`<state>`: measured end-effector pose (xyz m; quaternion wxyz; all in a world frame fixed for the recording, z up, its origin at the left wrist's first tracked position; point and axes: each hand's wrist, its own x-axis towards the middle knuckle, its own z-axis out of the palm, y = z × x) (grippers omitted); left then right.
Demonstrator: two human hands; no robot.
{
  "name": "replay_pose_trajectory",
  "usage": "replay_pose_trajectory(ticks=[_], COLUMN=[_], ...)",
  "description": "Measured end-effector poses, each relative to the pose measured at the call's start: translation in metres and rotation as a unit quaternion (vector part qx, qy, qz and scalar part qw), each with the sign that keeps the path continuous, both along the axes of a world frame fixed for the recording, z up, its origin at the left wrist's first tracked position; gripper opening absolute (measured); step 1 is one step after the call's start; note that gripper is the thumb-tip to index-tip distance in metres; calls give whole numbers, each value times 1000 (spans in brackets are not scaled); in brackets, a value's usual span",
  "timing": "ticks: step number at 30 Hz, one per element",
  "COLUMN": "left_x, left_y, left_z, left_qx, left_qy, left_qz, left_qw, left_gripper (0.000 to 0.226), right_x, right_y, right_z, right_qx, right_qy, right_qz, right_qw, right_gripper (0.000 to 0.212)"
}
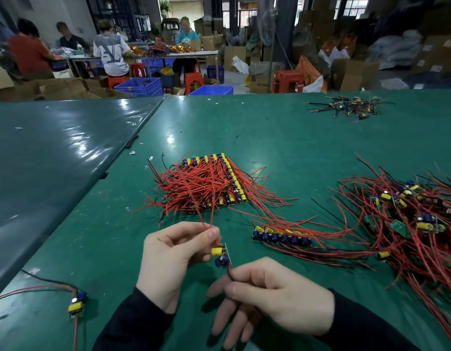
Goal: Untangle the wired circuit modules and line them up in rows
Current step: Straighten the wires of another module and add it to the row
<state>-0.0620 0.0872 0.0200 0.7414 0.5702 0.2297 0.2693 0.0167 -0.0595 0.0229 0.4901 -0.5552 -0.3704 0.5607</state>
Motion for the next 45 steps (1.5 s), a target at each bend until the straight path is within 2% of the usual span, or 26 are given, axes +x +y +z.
replay_pose_trajectory(ticks=[4, 7, 12, 15, 18, 19, 22, 27, 32, 39, 42, 45], left_x=[-1, -1, -1, -2, -4, -5, -9, -12, -11, -10, -7, -5], left_y=[-2, -5, -10, -7, -1, 1, 10, 10, 7, 3, -2, -7], left_z=[1, 3, 1, 2, 3, 5, 2, 5, 6, 6, 4, 2], left_qx=[17, 63, 106, 41, -47, -79, -152, -135, -43, 3, 18, 32], left_qy=[13, 6, 10, 36, 58, 48, 2, -102, -67, -87, -97, -99], left_qz=[-6, -17, -53, -122, -217, -234, -254, -359, -302, -259, -210, -151], left_qw=[1000, 998, 993, 991, 973, 968, 955, 918, 950, 962, 973, 983], left_gripper=[21, 28, 20, 23, 24, 25, 48, 23, 33, 40, 43, 43], right_x=[-4, -3, -2, -4, -5, -5, -4, -2, -3, -1, 0, 1], right_y=[3, 5, 5, 5, 5, 5, 5, -2, -3, -4, -5, -4], right_z=[-4, -2, -2, -3, -4, -3, 1, 8, 10, 8, 8, 7], right_qx=[2, 24, 26, 21, 28, 36, 60, 62, 78, 82, 83, 88], right_qy=[-36, 9, 5, -31, -48, -31, 58, 119, 118, 157, 173, 152], right_qz=[-40, -118, -138, -131, -118, -111, -74, -2, -11, -17, -18, -28], right_qw=[999, 993, 990, 991, 991, 993, 994, 991, 990, 984, 981, 984], right_gripper=[24, 31, 11, 12, 9, 10, 16, 29, 25, 25, 26, 25])
